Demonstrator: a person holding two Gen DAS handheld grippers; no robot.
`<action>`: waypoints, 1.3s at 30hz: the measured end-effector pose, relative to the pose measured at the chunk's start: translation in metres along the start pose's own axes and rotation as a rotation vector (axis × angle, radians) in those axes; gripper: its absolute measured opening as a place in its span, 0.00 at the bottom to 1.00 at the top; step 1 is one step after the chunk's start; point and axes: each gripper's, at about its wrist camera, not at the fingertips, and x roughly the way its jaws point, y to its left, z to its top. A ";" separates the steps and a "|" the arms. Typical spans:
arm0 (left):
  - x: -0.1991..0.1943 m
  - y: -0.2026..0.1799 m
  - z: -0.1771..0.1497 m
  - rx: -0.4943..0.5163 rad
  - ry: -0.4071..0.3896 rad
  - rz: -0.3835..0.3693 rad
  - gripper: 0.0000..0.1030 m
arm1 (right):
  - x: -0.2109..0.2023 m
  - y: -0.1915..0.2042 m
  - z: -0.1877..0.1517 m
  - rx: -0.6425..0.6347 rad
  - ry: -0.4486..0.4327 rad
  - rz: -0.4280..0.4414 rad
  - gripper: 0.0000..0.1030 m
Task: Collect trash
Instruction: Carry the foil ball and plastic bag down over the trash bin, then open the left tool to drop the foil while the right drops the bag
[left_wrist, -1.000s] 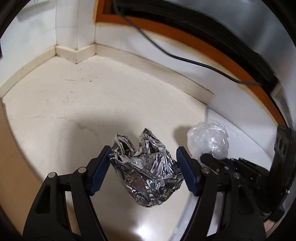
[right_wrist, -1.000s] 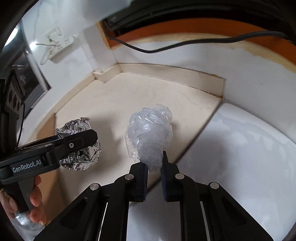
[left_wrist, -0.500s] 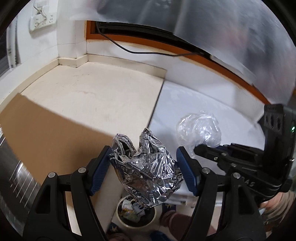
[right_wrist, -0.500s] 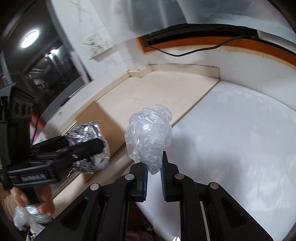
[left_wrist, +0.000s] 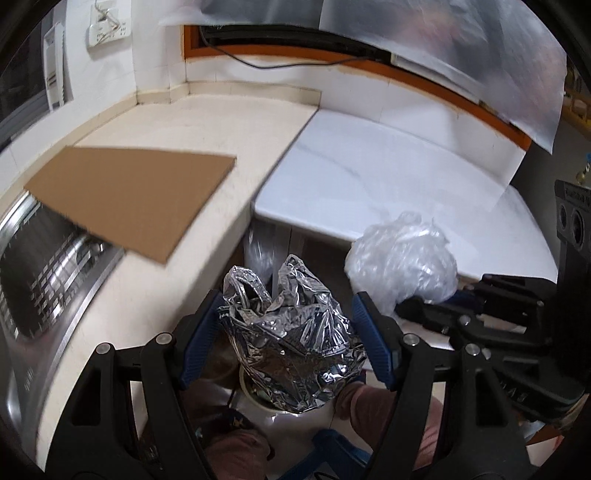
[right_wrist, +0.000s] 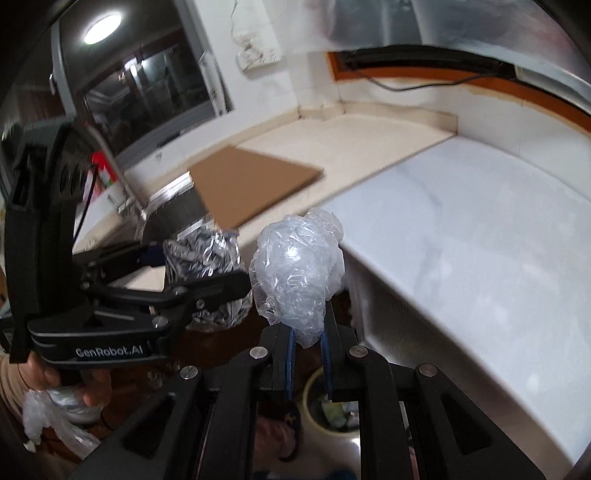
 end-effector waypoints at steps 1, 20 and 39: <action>0.003 -0.001 -0.005 -0.003 0.005 0.003 0.67 | 0.003 0.002 -0.009 -0.006 0.013 -0.003 0.11; 0.117 -0.006 -0.129 -0.017 0.254 0.022 0.67 | 0.112 -0.043 -0.130 0.047 0.294 -0.052 0.11; 0.295 0.032 -0.178 -0.143 0.430 0.025 0.68 | 0.269 -0.106 -0.206 0.161 0.557 -0.072 0.12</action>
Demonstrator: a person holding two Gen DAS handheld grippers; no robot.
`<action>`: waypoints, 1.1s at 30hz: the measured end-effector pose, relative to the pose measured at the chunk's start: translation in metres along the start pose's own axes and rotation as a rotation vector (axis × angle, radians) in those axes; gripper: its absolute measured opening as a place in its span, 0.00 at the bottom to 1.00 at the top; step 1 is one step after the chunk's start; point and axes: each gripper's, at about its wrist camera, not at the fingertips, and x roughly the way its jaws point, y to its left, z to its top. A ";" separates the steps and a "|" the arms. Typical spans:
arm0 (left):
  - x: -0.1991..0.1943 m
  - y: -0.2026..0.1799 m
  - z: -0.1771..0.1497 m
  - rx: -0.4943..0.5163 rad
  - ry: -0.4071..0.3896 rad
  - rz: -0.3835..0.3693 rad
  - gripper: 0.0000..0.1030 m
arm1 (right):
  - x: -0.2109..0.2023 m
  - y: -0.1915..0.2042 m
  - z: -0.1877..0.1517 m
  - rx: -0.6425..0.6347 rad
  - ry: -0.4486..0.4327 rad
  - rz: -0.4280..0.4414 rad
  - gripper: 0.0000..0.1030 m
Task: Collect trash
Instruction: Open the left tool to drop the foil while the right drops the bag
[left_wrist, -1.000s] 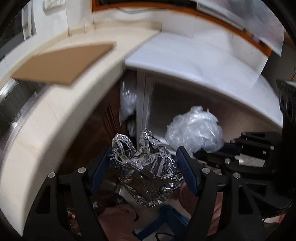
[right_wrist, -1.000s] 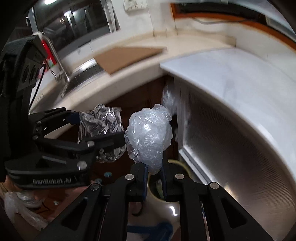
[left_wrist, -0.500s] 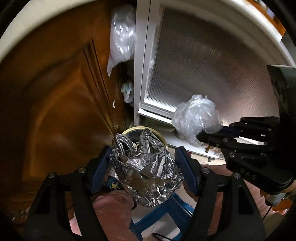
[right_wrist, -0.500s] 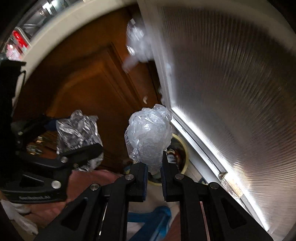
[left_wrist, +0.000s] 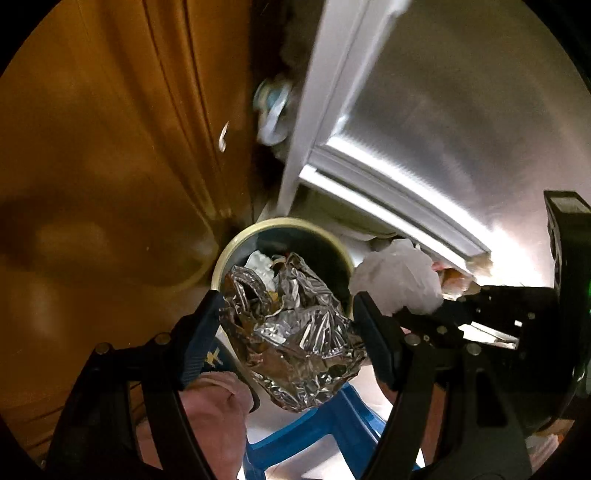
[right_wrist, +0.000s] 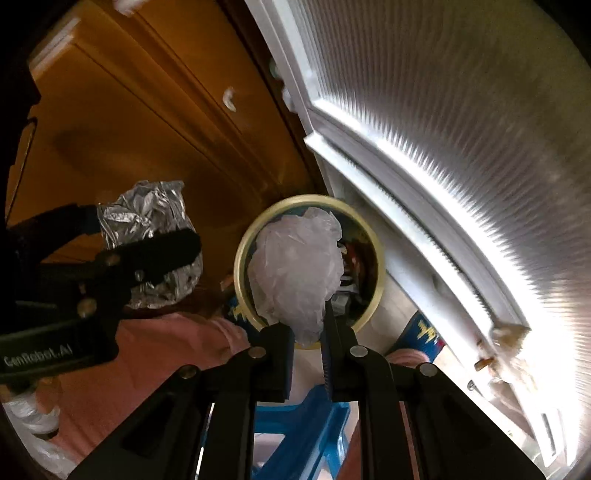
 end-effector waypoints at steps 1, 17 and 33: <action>0.006 0.001 0.002 -0.001 0.006 0.006 0.68 | 0.006 -0.003 0.001 0.012 0.004 0.007 0.12; 0.028 -0.004 0.006 0.044 0.028 0.043 0.86 | 0.036 0.002 0.023 0.054 -0.002 0.032 0.37; -0.019 -0.013 -0.006 0.052 -0.022 0.046 0.86 | -0.002 -0.004 -0.004 0.070 -0.029 -0.018 0.37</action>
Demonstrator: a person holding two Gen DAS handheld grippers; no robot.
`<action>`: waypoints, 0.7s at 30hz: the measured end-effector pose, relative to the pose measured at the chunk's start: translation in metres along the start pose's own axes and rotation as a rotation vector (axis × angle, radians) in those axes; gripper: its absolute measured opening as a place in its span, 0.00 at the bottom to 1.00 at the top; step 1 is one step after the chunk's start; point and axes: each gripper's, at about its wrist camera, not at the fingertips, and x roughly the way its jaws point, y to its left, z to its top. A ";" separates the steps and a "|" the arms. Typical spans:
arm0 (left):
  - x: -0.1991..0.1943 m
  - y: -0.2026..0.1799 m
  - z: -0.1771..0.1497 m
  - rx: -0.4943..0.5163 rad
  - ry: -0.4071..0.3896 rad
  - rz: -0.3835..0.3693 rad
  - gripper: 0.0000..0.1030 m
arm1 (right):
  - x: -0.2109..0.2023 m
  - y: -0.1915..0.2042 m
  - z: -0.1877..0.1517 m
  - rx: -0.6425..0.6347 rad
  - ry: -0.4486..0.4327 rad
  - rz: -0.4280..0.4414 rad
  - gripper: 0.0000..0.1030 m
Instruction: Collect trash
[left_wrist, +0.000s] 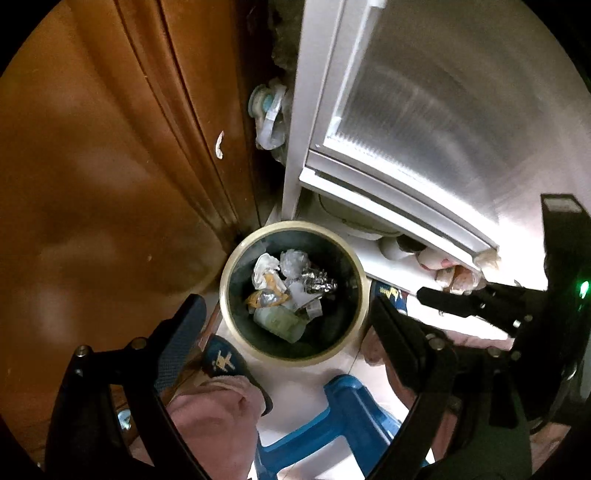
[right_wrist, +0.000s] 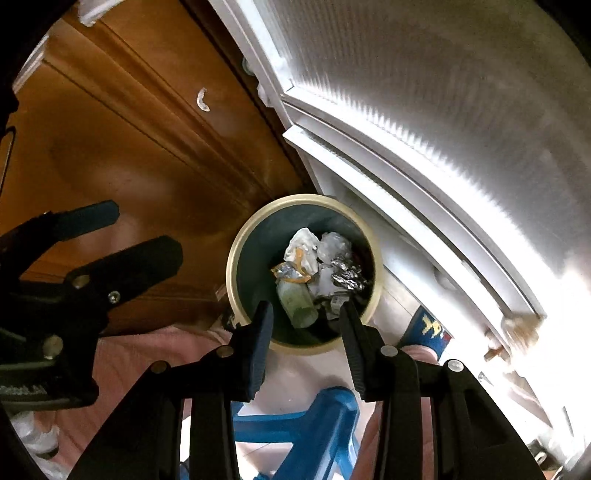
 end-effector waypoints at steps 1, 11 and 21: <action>-0.004 -0.001 -0.004 0.002 0.005 0.000 0.86 | -0.004 0.000 -0.003 0.005 -0.002 -0.006 0.37; -0.046 -0.009 -0.038 0.036 -0.010 0.011 0.86 | -0.055 0.001 -0.031 0.045 -0.037 -0.039 0.37; -0.144 -0.013 -0.044 0.043 -0.164 0.035 0.86 | -0.170 0.031 -0.042 0.006 -0.248 -0.052 0.37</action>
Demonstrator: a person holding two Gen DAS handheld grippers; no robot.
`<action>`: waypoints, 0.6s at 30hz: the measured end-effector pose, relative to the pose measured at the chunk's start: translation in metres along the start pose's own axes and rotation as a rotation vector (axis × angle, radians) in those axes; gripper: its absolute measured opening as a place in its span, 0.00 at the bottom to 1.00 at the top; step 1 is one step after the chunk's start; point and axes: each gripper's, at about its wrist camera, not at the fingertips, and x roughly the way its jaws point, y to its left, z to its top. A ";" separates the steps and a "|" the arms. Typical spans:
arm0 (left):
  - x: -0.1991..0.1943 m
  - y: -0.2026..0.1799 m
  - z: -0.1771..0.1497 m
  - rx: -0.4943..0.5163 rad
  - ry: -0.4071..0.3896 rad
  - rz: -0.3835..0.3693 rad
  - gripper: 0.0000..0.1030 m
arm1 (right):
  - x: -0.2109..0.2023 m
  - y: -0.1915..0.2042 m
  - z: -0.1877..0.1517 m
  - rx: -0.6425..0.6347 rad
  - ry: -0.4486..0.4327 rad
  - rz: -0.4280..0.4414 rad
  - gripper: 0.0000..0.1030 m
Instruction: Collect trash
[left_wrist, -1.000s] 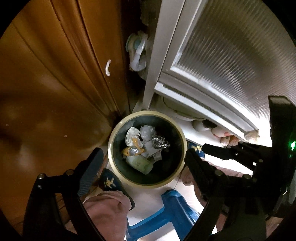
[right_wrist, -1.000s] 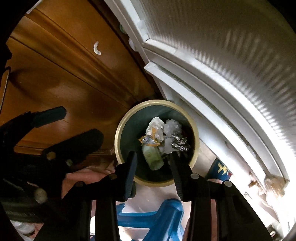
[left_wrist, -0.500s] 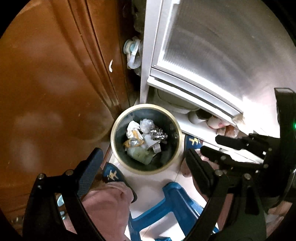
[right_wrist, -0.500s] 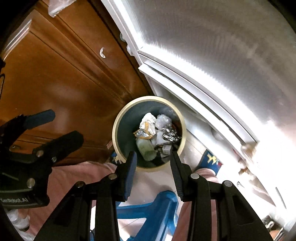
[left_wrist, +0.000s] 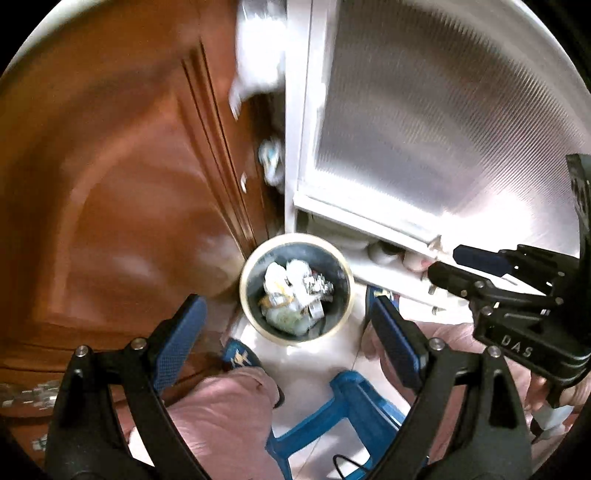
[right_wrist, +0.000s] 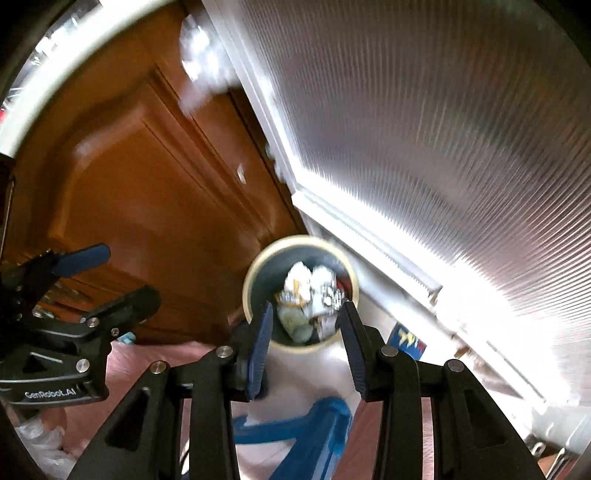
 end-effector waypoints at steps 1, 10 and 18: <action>-0.016 0.001 0.003 0.001 -0.029 0.003 0.86 | -0.018 0.003 0.004 -0.002 -0.034 0.003 0.37; -0.120 0.001 0.026 0.009 -0.192 0.033 0.86 | -0.140 0.032 0.036 -0.056 -0.241 -0.006 0.43; -0.191 -0.005 0.055 -0.005 -0.268 0.058 0.86 | -0.242 0.046 0.058 0.008 -0.349 -0.026 0.57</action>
